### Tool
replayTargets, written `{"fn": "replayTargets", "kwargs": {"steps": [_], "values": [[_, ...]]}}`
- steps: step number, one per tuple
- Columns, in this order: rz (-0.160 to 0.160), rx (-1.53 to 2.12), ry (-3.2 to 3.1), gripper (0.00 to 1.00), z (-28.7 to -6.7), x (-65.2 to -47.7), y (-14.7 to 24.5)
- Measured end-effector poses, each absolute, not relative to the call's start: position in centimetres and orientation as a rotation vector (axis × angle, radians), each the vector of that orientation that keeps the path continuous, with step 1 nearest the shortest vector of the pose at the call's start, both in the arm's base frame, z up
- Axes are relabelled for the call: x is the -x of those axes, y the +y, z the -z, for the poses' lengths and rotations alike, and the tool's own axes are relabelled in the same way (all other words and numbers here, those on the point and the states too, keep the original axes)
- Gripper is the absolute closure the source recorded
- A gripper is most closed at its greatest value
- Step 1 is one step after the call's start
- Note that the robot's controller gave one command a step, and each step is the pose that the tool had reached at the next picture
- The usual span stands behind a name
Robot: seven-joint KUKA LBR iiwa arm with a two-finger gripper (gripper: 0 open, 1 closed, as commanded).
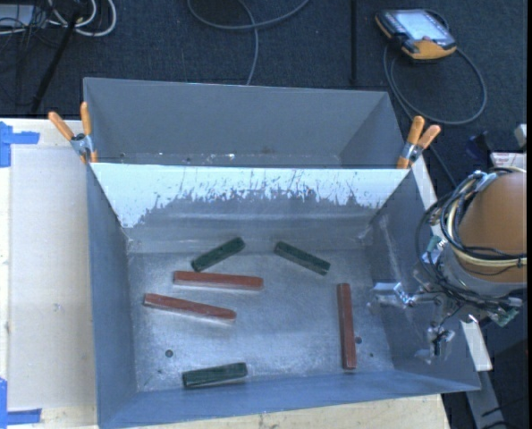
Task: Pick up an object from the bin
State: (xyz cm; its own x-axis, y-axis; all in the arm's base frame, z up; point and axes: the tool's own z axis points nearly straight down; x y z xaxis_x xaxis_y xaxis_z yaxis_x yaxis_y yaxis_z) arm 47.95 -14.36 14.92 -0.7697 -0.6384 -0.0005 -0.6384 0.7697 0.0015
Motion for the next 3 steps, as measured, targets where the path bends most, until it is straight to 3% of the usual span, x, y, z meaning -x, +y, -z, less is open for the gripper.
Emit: {"fn": "replayTargets", "kwargs": {"steps": [1,2,3], "values": [[0.005,-0.981,-2.982,0.0,-14.7,-47.2,-13.8],[0.003,-0.788,-3.04,0.0,-12.4,-48.3,-13.9],[0.003,-0.36,-3.118,1.0,-7.0,-50.5,-7.5]]}}
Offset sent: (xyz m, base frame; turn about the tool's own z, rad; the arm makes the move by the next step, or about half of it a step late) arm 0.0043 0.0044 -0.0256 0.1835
